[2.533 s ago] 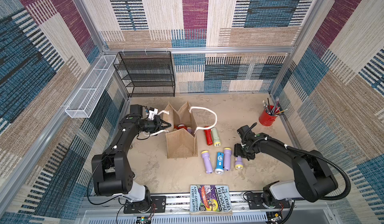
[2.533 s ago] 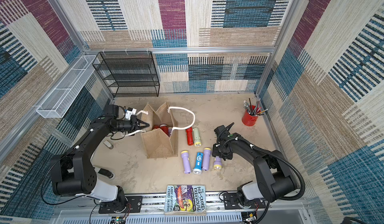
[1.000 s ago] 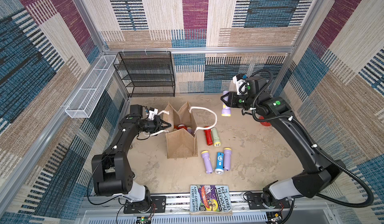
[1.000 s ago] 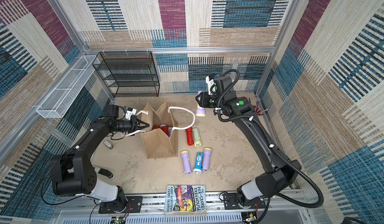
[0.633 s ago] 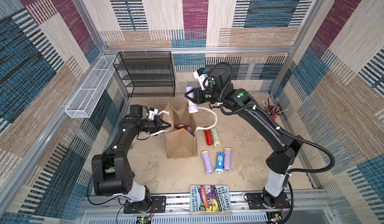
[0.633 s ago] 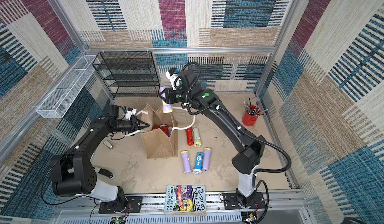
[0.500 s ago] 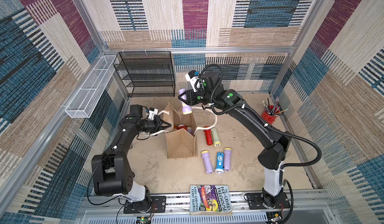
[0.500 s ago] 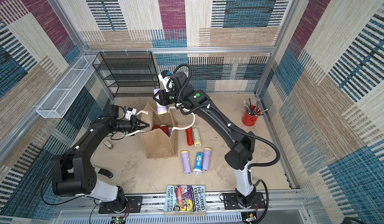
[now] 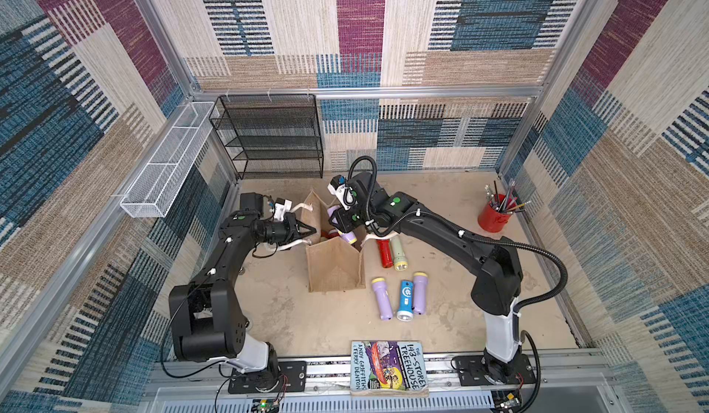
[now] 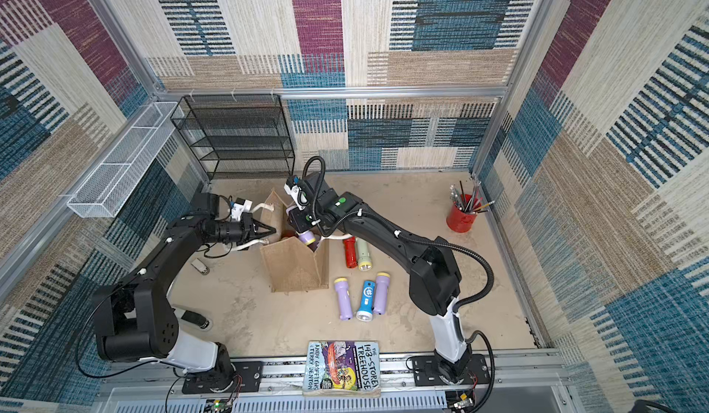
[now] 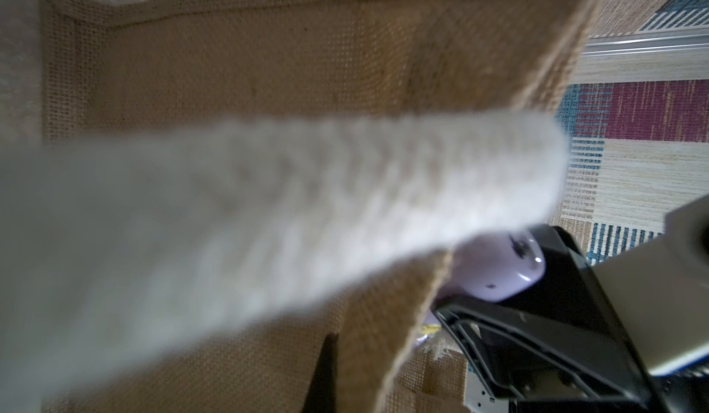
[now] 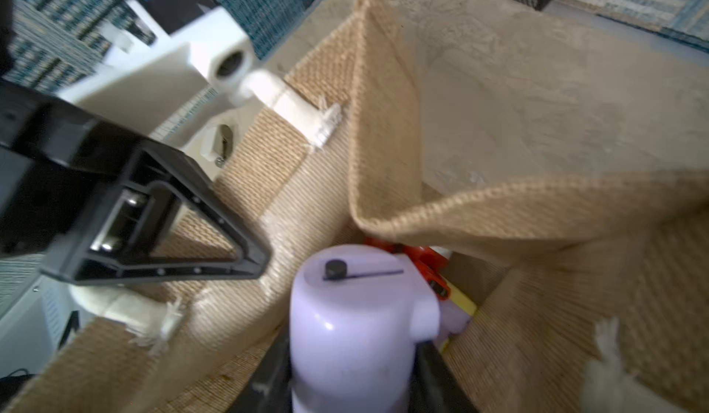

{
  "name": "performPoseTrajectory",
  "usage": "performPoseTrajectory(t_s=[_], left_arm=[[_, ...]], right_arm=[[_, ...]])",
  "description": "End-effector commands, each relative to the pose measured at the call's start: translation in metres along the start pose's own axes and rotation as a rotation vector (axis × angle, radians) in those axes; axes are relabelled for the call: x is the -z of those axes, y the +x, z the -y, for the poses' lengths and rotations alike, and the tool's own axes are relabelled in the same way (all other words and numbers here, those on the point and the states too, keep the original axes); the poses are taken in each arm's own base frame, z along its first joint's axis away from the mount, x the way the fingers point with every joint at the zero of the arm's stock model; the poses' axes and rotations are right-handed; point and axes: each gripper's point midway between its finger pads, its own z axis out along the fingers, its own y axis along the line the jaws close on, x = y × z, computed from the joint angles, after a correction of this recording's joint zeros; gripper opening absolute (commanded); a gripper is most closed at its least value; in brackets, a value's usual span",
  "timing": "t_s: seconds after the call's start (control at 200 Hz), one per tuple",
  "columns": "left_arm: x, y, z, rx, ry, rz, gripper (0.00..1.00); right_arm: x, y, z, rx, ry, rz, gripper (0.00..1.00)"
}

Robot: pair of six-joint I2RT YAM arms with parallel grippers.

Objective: Put the flashlights into the tote bags
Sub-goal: Place the flashlight in the canvas bag.

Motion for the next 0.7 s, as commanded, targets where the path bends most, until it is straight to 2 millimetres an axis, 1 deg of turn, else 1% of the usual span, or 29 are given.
performPoseTrajectory(t_s=[0.0,0.165,0.29,0.441,0.566,0.696], left_arm=[[0.0,0.002,0.005,-0.019,0.032,-0.01,0.05],[-0.001,0.002,0.004,-0.014,0.031,-0.012,0.05],[-0.001,0.002,0.003,-0.013,0.03,-0.01,0.04],[-0.001,0.002,0.002,-0.008,0.025,-0.01,0.04],[-0.001,0.002,0.002,-0.008,0.025,-0.01,0.04],[-0.002,0.002,0.001,-0.008,0.023,-0.011,0.05]], right_arm=[[0.0,0.004,0.013,0.045,0.078,0.013,0.25],[-0.011,0.041,0.031,0.046,0.151,-0.111,0.25],[-0.019,0.058,0.042,0.039,0.196,-0.192,0.25],[-0.036,0.067,0.047,0.0,0.214,-0.26,0.25],[-0.052,0.069,0.04,-0.032,0.178,-0.292,0.25],[-0.059,0.071,0.035,-0.05,0.159,-0.304,0.27]])
